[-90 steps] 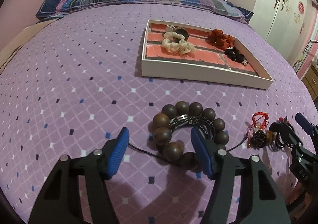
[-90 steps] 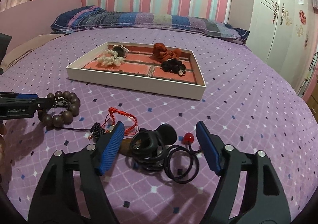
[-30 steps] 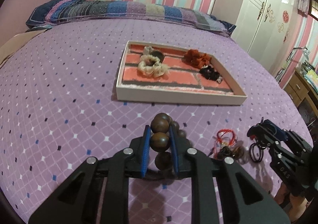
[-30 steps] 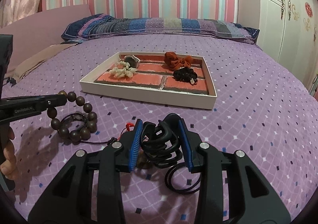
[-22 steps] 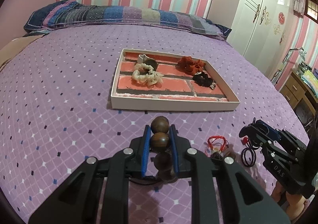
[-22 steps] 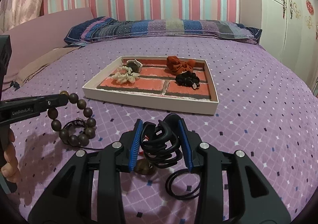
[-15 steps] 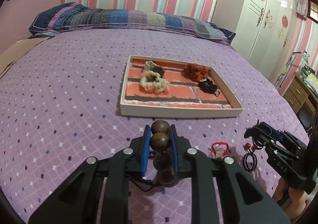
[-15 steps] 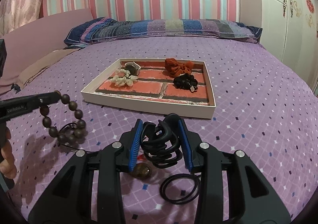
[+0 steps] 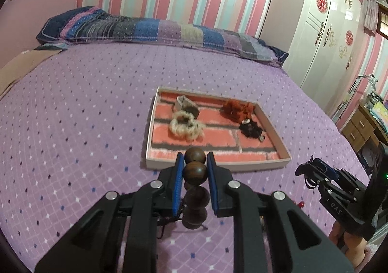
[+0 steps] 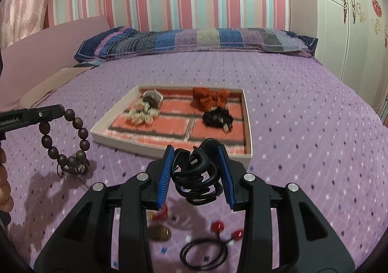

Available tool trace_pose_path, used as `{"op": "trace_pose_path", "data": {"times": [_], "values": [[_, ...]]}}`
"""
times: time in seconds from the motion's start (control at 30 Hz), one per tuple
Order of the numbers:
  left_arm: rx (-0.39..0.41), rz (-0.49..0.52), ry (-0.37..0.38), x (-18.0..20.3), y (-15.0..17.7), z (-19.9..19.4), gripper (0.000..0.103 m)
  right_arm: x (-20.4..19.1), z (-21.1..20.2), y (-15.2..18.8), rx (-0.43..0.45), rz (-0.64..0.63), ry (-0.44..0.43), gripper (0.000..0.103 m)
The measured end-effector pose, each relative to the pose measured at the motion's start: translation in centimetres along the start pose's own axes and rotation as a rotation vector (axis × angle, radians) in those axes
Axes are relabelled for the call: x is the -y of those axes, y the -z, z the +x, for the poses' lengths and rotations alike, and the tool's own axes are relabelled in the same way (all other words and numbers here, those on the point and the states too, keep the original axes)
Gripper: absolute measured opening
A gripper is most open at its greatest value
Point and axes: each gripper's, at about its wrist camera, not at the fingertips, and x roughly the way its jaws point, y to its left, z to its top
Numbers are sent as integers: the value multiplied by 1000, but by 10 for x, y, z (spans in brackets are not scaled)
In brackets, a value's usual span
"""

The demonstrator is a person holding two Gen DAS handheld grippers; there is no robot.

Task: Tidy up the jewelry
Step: 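Carry the black hair claw and wooden bead bracelet into the tray with both tools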

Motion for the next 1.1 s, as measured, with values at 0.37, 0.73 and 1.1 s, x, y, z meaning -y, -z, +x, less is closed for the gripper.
{"op": "trace_pose_path", "data": {"times": [0.37, 0.73, 1.1], "values": [[66, 41, 22, 23, -40, -10, 20, 9, 19, -35, 12, 21, 0, 37], [20, 65, -11, 22, -55, 54, 20, 23, 72, -47, -27, 36, 58, 37], [-85, 47, -67, -5, -44, 136, 20, 44, 139, -48, -129, 63, 93, 37]]}}
